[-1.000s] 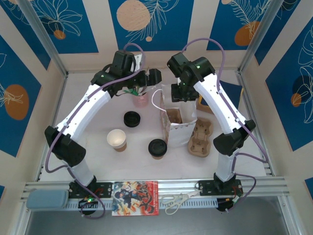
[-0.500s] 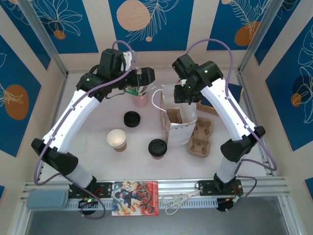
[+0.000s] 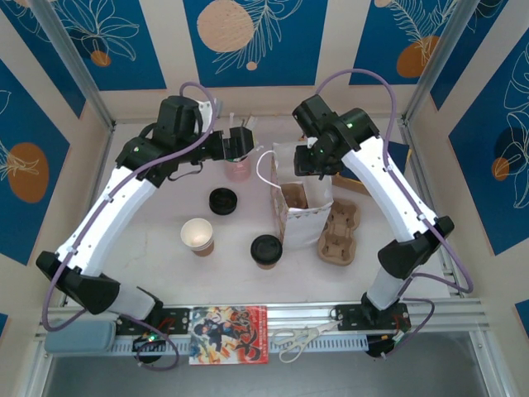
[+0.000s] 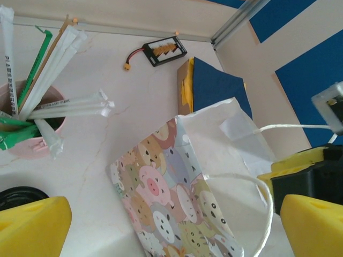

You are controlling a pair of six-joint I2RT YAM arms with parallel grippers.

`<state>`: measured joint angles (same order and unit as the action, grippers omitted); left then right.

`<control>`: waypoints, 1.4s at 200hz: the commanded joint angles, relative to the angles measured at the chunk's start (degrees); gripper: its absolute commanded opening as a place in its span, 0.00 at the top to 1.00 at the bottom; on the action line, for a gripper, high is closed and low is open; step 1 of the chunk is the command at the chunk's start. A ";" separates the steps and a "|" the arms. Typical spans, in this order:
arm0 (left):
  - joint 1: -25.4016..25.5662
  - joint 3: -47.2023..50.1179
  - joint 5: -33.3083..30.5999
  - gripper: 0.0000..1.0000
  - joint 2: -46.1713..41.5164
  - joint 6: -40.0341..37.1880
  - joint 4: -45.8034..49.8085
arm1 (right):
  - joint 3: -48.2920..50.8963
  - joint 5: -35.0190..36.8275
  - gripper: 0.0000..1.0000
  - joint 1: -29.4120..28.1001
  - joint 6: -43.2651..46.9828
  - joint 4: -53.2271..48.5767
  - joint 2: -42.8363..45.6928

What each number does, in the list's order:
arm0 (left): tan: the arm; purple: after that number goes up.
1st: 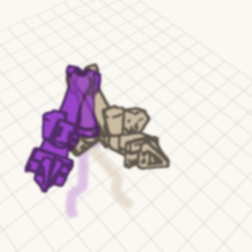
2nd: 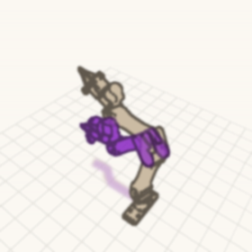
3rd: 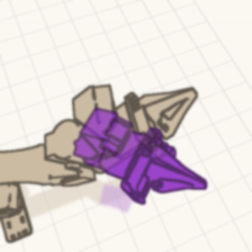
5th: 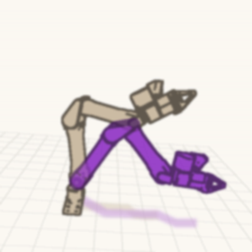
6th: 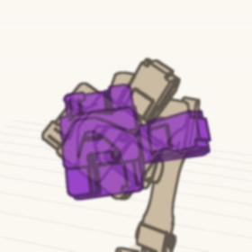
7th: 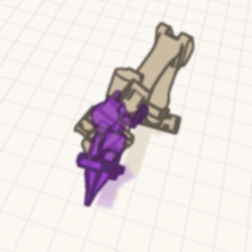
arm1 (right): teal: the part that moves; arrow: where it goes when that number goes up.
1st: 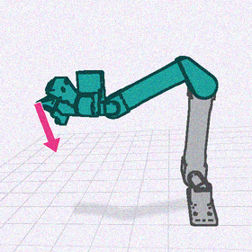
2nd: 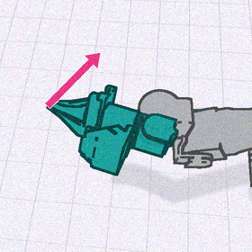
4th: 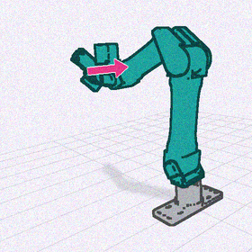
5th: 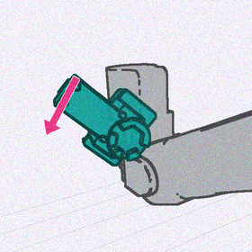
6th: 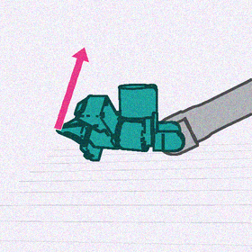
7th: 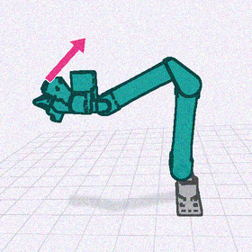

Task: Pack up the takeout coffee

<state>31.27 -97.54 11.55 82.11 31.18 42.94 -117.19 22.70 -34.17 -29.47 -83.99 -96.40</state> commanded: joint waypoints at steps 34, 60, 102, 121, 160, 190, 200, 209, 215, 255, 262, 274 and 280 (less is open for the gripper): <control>0.03 4.47 0.77 0.00 -4.54 1.71 0.30 | 2.13 0.02 0.53 0.15 -0.85 1.02 3.39; 0.24 5.54 0.93 0.00 -5.12 2.04 0.28 | 2.31 0.20 0.53 0.33 -0.96 1.20 3.81; 0.50 6.13 1.21 0.00 -5.55 2.28 0.22 | 2.58 0.04 0.53 0.68 -0.77 1.63 3.79; 0.52 6.32 1.15 0.00 -5.75 2.28 0.28 | 2.62 0.00 0.53 0.66 -1.02 1.91 3.69; 0.71 6.65 1.19 0.00 -6.31 2.34 0.30 | 2.76 2.25 0.54 0.72 -0.74 1.27 4.70; 1.38 6.68 1.46 0.00 -6.12 3.03 -0.09 | 3.71 5.86 0.53 1.14 -1.09 0.84 7.57; 1.85 6.75 1.54 0.00 -5.97 3.33 -0.31 | 4.64 6.24 0.53 1.67 -1.03 1.02 8.91; 2.57 6.75 1.48 0.00 -5.62 3.44 -0.56 | 5.63 6.43 0.53 2.36 -1.23 1.02 9.97; 3.08 6.75 1.54 0.00 -5.35 3.53 -0.72 | 6.54 6.43 0.53 2.80 -1.36 1.18 10.72; 6.67 6.49 1.50 0.06 -3.21 3.90 -1.76 | 12.82 0.79 0.52 5.73 -0.79 3.52 14.19; 7.25 6.33 1.38 0.07 -2.81 3.80 -1.88 | 13.87 -0.51 0.52 6.05 -0.42 3.90 14.26; 8.15 6.07 1.52 0.09 -2.05 3.75 -1.89 | 15.05 -2.14 0.52 6.44 -0.37 4.30 14.02; 8.49 5.96 1.54 0.11 -1.70 3.63 -1.89 | 15.62 -2.77 0.52 6.55 -0.12 4.68 13.84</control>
<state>38.24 -91.11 11.99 78.76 34.59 42.35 -103.94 24.58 -28.10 -29.91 -81.03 -82.19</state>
